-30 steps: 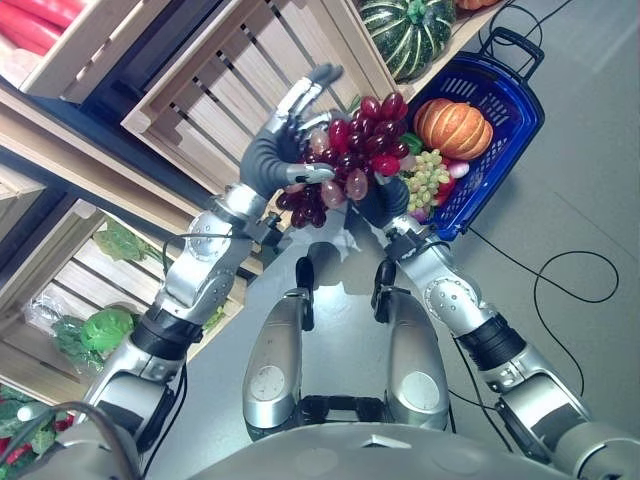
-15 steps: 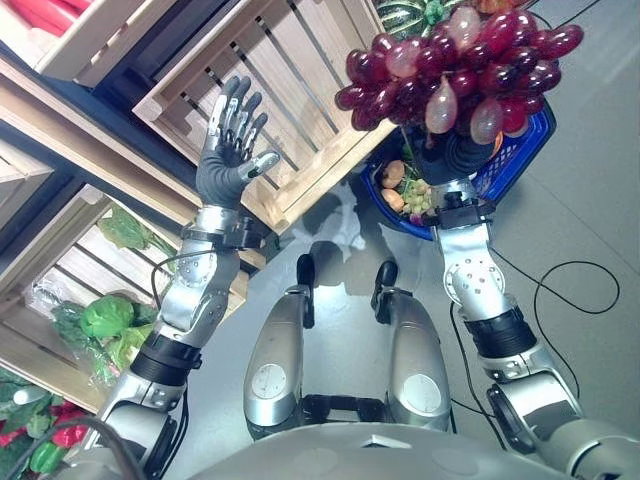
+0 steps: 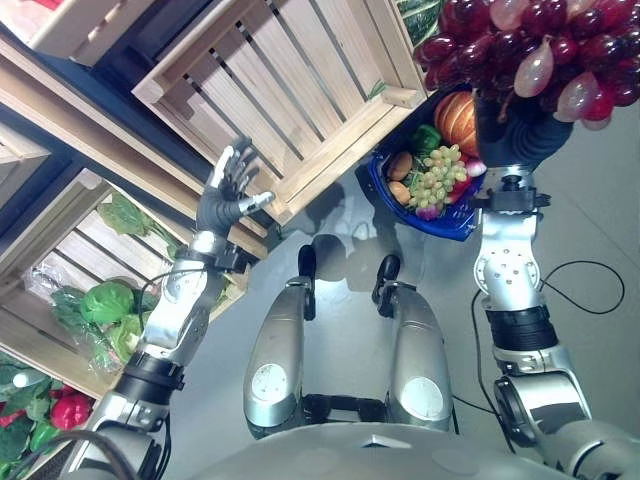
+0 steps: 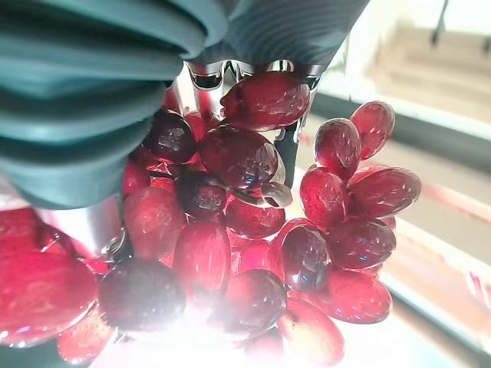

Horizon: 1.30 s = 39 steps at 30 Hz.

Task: Pick up fruits and vegetables into the basket

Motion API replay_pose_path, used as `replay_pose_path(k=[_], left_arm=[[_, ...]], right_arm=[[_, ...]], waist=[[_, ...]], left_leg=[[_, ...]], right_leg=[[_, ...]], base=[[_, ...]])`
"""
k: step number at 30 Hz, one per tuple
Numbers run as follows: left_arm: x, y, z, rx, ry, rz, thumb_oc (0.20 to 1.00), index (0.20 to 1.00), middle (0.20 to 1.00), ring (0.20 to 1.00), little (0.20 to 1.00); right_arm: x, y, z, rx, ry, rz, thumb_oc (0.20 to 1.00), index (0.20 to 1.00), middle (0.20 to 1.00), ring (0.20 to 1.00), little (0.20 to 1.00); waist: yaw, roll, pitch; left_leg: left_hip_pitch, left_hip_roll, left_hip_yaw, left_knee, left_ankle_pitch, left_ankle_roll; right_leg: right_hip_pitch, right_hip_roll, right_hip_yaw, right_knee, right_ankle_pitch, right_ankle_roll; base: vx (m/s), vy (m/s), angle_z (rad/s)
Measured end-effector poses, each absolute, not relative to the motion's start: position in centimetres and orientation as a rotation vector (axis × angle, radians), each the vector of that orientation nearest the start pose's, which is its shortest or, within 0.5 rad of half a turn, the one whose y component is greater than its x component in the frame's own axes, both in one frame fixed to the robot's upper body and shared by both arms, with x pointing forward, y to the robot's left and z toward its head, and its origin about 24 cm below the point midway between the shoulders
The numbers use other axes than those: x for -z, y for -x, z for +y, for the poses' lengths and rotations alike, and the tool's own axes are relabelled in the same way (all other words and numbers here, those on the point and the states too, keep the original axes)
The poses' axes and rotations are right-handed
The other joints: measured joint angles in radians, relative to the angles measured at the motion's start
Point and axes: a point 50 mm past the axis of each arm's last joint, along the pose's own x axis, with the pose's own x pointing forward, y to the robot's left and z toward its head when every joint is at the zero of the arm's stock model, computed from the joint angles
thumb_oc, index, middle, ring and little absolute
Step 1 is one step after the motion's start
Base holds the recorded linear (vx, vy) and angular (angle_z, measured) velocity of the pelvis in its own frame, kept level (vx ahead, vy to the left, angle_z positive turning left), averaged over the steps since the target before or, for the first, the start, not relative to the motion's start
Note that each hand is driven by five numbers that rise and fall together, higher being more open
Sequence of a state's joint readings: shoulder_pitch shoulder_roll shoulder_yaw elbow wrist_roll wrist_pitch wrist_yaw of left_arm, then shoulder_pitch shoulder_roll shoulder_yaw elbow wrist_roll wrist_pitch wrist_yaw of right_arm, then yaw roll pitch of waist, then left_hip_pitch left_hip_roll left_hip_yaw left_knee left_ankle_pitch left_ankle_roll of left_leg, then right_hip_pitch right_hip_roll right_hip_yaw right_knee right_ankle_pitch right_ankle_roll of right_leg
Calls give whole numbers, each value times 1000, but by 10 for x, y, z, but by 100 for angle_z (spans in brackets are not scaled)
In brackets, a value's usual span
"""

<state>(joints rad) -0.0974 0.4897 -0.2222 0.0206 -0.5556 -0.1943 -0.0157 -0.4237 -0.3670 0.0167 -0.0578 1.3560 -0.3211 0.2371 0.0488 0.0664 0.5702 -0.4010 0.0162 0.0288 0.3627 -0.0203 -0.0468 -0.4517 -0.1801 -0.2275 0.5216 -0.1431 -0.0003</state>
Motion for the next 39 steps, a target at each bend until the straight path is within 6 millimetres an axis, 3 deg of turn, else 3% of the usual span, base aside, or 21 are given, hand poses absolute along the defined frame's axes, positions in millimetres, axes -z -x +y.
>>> replay_pose_path(k=[6, 13, 19, 26, 39], left_arm=[[-27, -245, 212, 188, 10, 122, 1000, 1000, 1000, 1000, 1000], [-3, -226, 236, 123, -56, 215, 1000, 1000, 1000, 1000, 1000], [4, -221, 245, 84, -67, 247, 1000, 1000, 1000, 1000, 1000], [18, -213, 257, 35, -56, 296, 1000, 1000, 1000, 1000, 1000], [15, -213, 253, 35, -67, 230, 1000, 1000, 1000, 1000, 1000]], right_arm=[[-191, -311, -251, -142, -957, -702, 200, 200, 200, 200, 200], [-176, -334, -296, 72, -915, -517, 200, 200, 200, 200, 200], [-175, -345, -307, 138, -915, -424, 200, 200, 200, 200, 200], [-191, -354, -326, 237, -856, -323, 200, 200, 200, 200, 200], [-168, -361, -336, 369, -954, -155, 200, 200, 200, 200, 200]], waist=[[5, 11, 2], [54, 30, 0], [87, 31, -1], [113, 32, -2], [134, 36, -4]], left_leg=[[-103, 1, 8, 17, 7, -1], [-193, -3, 20, 18, 16, -4], [-279, -7, 20, 31, 21, -6], [-383, -19, 21, 33, 41, -7], [-456, -22, 22, 35, 46, -11]], right_leg=[[-110, -4, 6, 28, -2, -6], [-227, -12, 23, 64, -7, -16], [-318, -19, 26, 90, -10, -21], [-441, -35, 36, 127, -14, -28], [-527, -36, 51, 151, -18, -35]], base=[[-31, -12, -1], [31, 3, -3], [4, 3, 1], [6, 25, 3], [3, 0, -1]])
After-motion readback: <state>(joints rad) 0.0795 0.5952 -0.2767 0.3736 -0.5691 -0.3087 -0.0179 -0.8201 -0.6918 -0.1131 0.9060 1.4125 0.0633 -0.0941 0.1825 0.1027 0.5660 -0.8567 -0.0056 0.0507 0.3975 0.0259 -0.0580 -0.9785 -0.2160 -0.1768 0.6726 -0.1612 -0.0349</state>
